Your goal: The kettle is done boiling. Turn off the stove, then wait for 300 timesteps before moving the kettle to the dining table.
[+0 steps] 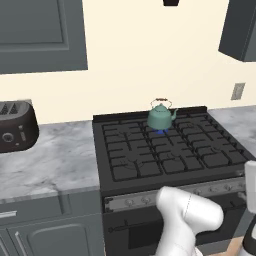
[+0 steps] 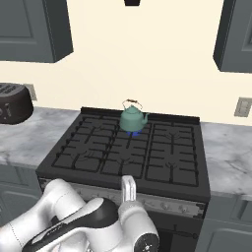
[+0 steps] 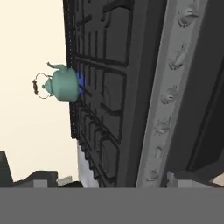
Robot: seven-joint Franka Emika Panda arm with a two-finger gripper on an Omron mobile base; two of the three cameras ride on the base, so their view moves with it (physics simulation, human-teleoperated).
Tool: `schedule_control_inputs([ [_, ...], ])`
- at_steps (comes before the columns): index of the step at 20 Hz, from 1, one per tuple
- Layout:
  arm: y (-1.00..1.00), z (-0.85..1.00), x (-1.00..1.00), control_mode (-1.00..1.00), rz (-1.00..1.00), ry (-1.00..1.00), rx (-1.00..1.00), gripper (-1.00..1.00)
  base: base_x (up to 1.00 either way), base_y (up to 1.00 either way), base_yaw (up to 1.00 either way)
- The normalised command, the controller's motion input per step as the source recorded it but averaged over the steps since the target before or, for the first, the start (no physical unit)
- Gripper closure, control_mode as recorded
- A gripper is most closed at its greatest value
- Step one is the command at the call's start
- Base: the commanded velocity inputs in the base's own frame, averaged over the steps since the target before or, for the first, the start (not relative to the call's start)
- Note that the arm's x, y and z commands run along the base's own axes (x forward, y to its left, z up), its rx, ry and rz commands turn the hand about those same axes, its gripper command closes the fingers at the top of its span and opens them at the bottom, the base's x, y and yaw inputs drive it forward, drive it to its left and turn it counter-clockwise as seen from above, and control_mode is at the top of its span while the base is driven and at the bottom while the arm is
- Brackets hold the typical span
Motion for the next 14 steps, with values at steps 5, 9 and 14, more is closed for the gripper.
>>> schedule_control_inputs([
  [5, 0.08, -0.43, 0.20, -1.00, -0.03, 0.00, 0.18, -1.00, 0.00, 0.00, 0.00],
  [9, 0.01, -0.37, 0.13, -1.00, -0.02, 0.02, 0.16, -1.00, 0.00, 0.00, 0.00],
  [14, 0.00, -0.33, 0.10, -1.00, 0.00, 0.11, 0.08, -1.00, 0.00, 0.00, 0.00],
])
